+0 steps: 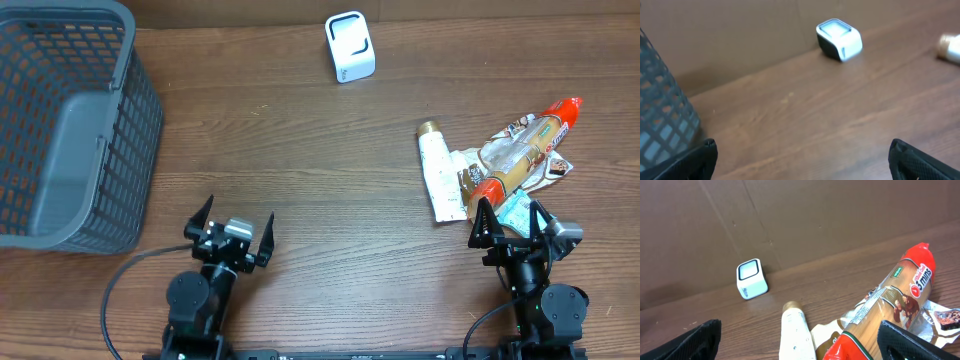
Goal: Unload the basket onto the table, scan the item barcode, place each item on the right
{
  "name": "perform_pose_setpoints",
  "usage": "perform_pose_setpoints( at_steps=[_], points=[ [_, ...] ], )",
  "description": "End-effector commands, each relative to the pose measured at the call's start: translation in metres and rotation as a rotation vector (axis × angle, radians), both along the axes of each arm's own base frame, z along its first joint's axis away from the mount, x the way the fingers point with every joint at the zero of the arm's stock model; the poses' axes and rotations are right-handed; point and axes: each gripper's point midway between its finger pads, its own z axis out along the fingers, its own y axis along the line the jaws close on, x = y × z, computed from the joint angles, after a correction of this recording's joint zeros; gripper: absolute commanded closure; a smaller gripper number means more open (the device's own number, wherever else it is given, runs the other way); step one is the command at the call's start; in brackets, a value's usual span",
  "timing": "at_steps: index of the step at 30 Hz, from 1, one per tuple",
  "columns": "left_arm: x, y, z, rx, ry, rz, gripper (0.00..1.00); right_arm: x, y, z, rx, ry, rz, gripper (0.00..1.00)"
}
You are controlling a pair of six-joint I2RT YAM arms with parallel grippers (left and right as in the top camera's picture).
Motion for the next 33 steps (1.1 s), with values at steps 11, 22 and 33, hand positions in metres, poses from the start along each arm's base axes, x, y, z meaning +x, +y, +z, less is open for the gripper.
perform_pose_setpoints(
  at_steps=[11,22,33],
  points=[
    [-0.013,0.001,0.014,0.025,-0.102,-0.007,0.0,0.0,-0.001,-0.001,-0.004,-0.009,-0.008,0.0],
    [-0.013,0.001,0.014,0.025,-0.103,-0.007,0.0,0.0,-0.001,-0.001,-0.004,-0.009,-0.008,0.0],
    [-0.013,0.001,0.014,0.025,-0.103,-0.007,0.0,0.0,-0.001,-0.001,-0.004,-0.009,-0.008,0.0]
  ],
)
